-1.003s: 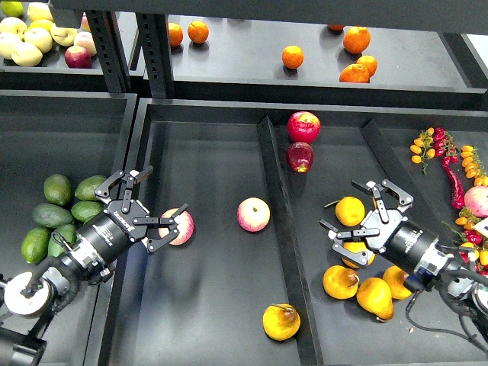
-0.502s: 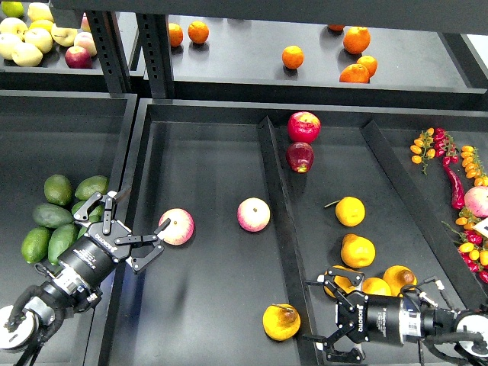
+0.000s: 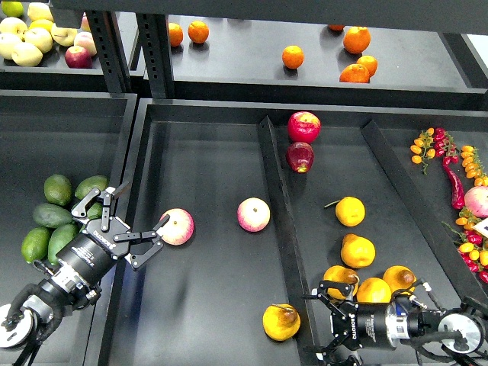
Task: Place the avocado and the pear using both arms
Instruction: 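Move the right gripper down toward the yellow pear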
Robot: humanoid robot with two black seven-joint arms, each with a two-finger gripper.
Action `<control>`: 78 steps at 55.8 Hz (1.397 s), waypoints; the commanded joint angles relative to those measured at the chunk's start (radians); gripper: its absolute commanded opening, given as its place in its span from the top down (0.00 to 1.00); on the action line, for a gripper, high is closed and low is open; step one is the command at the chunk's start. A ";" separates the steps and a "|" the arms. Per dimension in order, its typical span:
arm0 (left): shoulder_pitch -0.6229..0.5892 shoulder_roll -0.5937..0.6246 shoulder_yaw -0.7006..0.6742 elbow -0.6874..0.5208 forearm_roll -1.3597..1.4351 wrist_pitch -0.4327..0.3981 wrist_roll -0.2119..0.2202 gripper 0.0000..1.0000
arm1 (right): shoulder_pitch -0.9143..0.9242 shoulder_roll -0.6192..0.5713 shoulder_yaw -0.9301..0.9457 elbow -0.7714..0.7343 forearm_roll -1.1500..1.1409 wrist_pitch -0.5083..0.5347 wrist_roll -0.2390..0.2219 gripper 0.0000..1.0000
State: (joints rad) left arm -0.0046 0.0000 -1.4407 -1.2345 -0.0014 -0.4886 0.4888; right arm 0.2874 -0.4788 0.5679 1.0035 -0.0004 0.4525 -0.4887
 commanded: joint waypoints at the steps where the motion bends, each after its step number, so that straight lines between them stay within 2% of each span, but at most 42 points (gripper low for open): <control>1: 0.000 0.000 0.000 -0.002 0.000 0.000 0.000 0.00 | 0.019 0.038 0.003 -0.049 -0.015 0.000 0.000 0.01; 13: 0.000 0.000 0.000 -0.003 0.000 0.000 0.000 0.00 | 0.033 0.081 0.003 -0.091 -0.018 0.002 0.000 0.03; 50: 0.002 0.000 -0.001 -0.002 0.000 0.000 0.000 0.00 | 0.030 0.152 0.015 -0.194 -0.021 0.000 0.000 0.20; 68: 0.002 0.000 -0.003 -0.002 0.000 0.000 0.000 0.00 | 0.026 0.163 0.020 -0.209 -0.021 -0.011 0.000 0.34; 78: 0.002 0.000 -0.003 0.000 0.000 0.000 0.000 0.00 | 0.022 0.173 0.026 -0.224 -0.015 -0.014 0.000 0.50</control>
State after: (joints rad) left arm -0.0031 0.0000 -1.4447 -1.2350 -0.0015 -0.4887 0.4887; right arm 0.3121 -0.3129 0.5902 0.7875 -0.0186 0.4396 -0.4887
